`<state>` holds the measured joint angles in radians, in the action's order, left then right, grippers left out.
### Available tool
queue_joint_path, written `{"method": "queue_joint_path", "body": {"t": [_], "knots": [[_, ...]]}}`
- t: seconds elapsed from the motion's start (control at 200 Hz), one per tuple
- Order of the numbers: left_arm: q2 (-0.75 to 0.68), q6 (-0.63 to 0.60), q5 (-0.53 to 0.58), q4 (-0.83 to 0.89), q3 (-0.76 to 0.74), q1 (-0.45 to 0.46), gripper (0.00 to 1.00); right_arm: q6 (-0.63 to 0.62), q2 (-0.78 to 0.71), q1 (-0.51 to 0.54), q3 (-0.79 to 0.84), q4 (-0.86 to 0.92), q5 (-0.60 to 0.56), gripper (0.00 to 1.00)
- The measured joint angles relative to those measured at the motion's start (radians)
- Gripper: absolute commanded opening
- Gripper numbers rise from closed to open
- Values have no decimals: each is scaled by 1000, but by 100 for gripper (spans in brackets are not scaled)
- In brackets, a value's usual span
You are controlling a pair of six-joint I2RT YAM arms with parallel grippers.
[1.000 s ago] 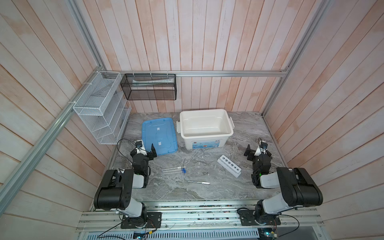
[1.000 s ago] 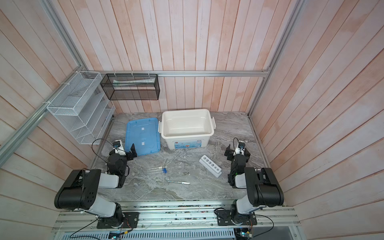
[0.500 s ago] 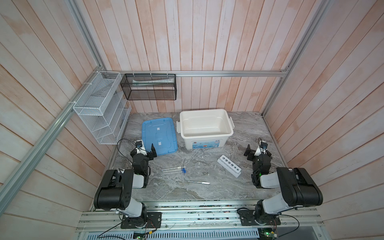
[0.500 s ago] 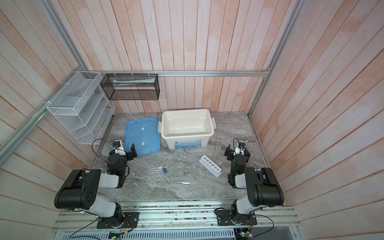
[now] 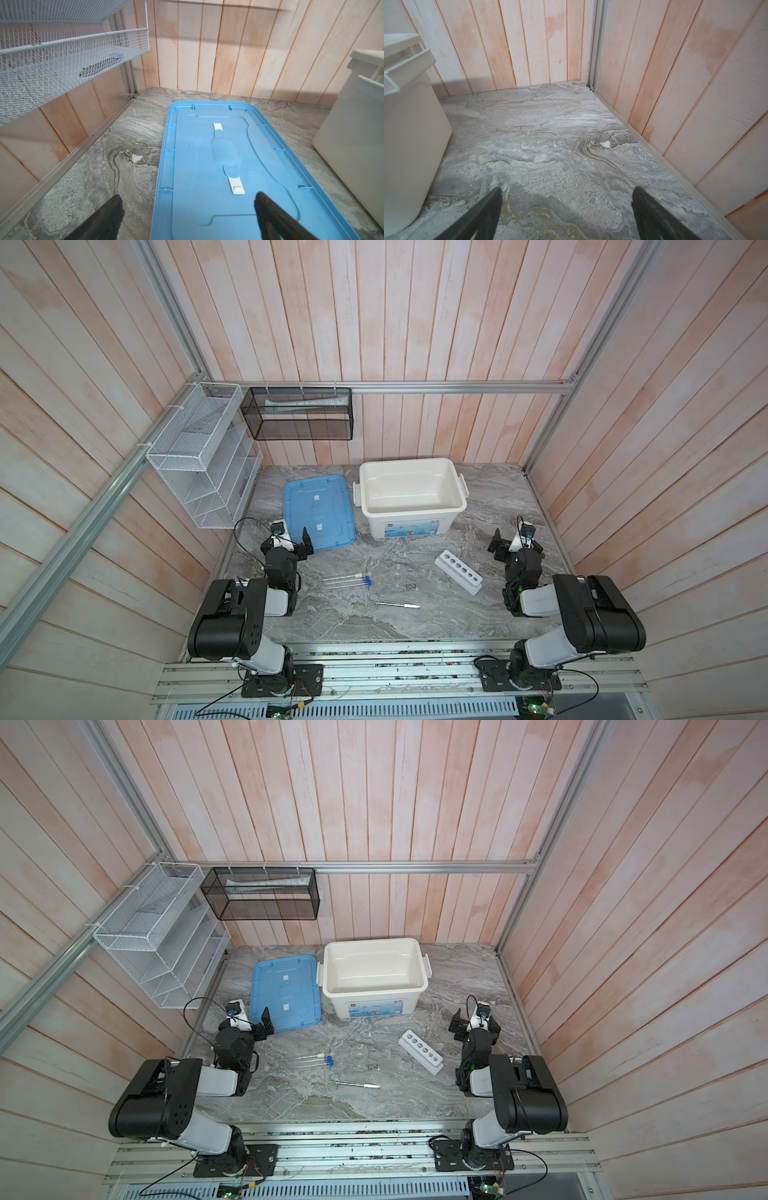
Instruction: Organize the chemistry lab equipment
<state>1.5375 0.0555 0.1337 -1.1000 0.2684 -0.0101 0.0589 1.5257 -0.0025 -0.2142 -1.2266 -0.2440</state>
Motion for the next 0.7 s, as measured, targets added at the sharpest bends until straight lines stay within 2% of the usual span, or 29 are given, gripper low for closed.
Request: {"method": "queue_joint_path", "body": {"t": [0.42, 0.44, 0.57, 0.7], "knots": [[0, 0, 0, 0, 0, 0, 100, 0, 0, 0, 0, 0, 0, 98], [0, 0, 0, 0, 0, 0, 97, 0, 0, 0, 0, 0, 0, 98], [-1, -3, -4, 2, 1, 0, 85, 0, 0, 0, 0, 0, 2, 86], [-66, -8, -6, 155, 64, 0, 84, -2, -30, 0, -10, 42, 6, 81]]}}
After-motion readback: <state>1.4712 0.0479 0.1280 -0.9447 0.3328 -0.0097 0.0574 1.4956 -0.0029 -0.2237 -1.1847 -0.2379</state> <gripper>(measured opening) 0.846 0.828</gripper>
